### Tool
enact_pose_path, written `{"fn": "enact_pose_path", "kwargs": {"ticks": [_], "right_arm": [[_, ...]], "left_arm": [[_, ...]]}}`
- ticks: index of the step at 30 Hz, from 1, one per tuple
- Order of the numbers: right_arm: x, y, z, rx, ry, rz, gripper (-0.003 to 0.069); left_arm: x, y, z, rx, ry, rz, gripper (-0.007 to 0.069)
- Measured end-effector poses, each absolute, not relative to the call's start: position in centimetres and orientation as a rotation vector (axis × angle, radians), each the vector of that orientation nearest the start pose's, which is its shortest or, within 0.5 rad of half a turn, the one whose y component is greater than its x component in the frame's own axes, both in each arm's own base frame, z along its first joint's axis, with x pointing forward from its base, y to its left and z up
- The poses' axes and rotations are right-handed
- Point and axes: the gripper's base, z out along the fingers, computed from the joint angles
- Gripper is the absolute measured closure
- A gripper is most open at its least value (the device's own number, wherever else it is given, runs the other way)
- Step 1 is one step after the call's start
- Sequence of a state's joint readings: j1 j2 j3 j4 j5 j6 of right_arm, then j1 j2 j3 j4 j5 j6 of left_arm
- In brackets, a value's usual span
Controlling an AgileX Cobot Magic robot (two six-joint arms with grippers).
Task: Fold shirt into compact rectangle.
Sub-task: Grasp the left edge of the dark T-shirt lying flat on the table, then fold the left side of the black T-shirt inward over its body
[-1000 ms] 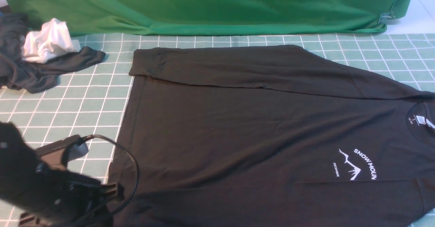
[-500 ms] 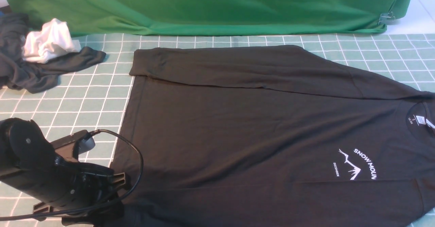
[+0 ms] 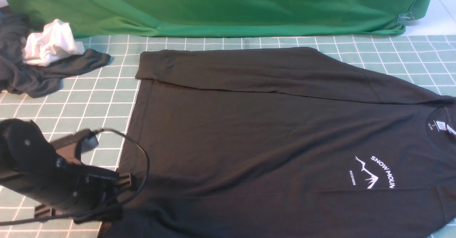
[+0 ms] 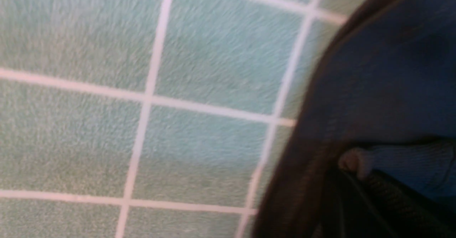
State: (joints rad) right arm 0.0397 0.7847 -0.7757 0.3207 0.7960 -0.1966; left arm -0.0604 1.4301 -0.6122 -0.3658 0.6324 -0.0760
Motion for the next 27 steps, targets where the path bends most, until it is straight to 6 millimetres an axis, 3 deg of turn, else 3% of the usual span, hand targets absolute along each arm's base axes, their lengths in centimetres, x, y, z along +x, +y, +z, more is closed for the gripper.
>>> {"fn": "enact_pose_path", "kwargs": {"ticks": [11, 12, 18, 21, 25, 27], "right_arm": [[14.3, 2.6, 33.5, -0.129, 2.254, 0.295, 0.0542], [14.3, 2.6, 33.5, -0.129, 2.253, 0.295, 0.0538], [14.4, 2.6, 33.5, -0.127, 2.248, 0.294, 0.0529], [14.4, 2.6, 33.5, -0.128, 2.247, 0.293, 0.0524], [14.4, 2.6, 33.5, -0.128, 2.247, 0.293, 0.0517], [14.4, 2.6, 33.5, -0.128, 2.247, 0.293, 0.0515]], "left_arm": [[22.8, -3.7, 23.8, -0.397, 2.674, -0.489, 0.0616], [23.6, -3.8, 25.3, -0.387, 2.623, -0.506, 0.0617], [27.5, -3.8, 30.0, -0.372, 2.479, -0.506, 0.0617], [29.6, -3.7, 30.3, -0.368, 2.462, -0.464, 0.0617], [33.5, -3.5, 26.7, -0.394, 2.497, -0.408, 0.0614], [35.2, -3.5, 23.8, -0.420, 2.540, -0.389, 0.0602]]}}
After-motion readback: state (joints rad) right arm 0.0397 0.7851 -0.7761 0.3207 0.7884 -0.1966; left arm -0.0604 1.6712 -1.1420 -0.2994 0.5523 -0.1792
